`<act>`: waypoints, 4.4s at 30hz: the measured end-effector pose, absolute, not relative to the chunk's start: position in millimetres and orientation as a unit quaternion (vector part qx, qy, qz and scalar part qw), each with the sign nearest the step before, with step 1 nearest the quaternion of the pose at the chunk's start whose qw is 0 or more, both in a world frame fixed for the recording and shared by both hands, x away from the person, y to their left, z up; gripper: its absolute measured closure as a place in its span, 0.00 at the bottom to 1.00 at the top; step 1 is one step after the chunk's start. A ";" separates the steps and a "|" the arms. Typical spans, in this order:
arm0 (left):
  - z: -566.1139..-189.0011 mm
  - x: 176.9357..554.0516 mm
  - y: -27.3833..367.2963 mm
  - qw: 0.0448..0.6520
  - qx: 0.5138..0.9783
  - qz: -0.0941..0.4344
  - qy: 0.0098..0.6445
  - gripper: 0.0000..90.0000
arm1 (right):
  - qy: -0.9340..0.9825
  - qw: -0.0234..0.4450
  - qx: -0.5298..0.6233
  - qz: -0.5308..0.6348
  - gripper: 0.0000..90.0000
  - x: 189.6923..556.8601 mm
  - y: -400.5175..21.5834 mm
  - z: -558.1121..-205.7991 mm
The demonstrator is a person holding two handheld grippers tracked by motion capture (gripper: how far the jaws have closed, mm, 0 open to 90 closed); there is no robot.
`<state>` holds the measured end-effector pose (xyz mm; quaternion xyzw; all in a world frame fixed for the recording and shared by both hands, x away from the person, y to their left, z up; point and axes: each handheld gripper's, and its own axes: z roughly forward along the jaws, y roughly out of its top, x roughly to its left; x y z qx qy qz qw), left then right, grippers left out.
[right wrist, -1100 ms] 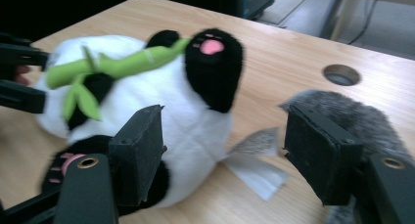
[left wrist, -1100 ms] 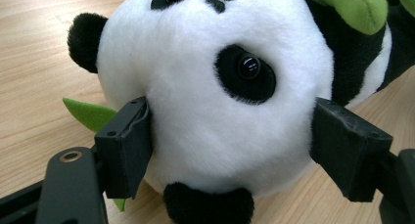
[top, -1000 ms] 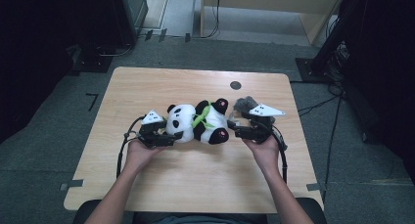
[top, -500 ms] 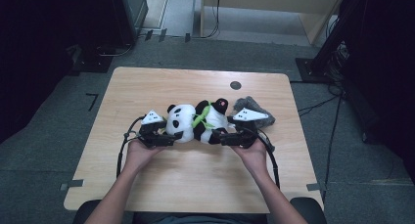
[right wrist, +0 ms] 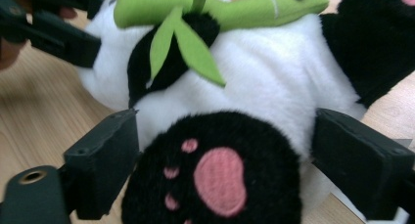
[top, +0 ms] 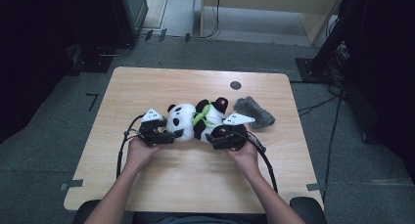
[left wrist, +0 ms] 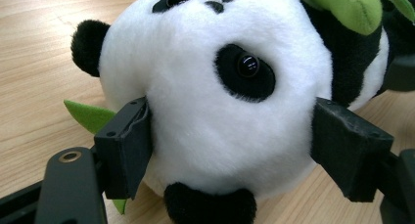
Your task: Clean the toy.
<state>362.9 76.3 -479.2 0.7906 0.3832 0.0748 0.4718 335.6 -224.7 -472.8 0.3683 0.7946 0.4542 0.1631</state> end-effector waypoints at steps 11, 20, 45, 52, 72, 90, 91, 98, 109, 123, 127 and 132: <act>-479.5 368.1 75.2 0.475 0.786 0.073 0.389 0.23 | 0.797 0.182 0.349 0.459 0.18 341.0 -227.4 -488.0; -480.5 369.6 74.4 0.477 0.783 0.075 0.391 0.22 | 0.793 0.186 0.352 0.461 0.40 342.7 -229.7 -487.6; -470.3 352.3 82.1 0.498 0.795 0.091 0.335 0.22 | 0.752 0.151 0.414 0.490 0.60 350.7 -264.8 -428.4; -473.5 350.8 72.0 0.505 0.800 0.118 0.303 0.21 | 0.752 0.127 0.404 0.505 0.60 345.2 -259.4 -423.4; -468.7 350.9 73.7 0.520 0.781 0.115 0.327 0.55 | 0.769 0.116 0.391 0.493 0.49 341.6 -246.3 -425.5; -446.6 358.1 100.0 0.533 0.755 0.061 0.377 0.61 | 0.778 0.128 0.338 0.513 0.13 340.2 -248.4 -439.2; -445.1 357.2 99.6 0.534 0.754 0.060 0.377 0.61 | 0.780 0.131 0.340 0.509 0.13 341.2 -247.1 -440.6; -442.2 351.8 85.7 0.521 0.760 0.028 0.387 0.60 | 0.791 0.148 0.327 0.495 0.03 341.0 -232.3 -447.6; -447.9 352.4 77.6 0.511 0.770 0.067 0.376 0.40 | 0.782 0.160 0.374 0.472 0.42 340.6 -233.8 -451.8; -461.9 355.0 90.6 0.528 0.774 0.055 0.346 0.29 | 0.757 0.147 0.416 0.482 0.48 343.1 -255.4 -440.4; -464.3 352.7 89.0 0.534 0.773 0.064 0.336 0.29 | 0.748 0.146 0.418 0.495 0.48 340.2 -260.5 -432.7; -466.0 348.9 82.7 0.547 0.775 0.082 0.305 0.20 | 0.740 0.123 0.412 0.517 0.48 335.4 -261.6 -425.8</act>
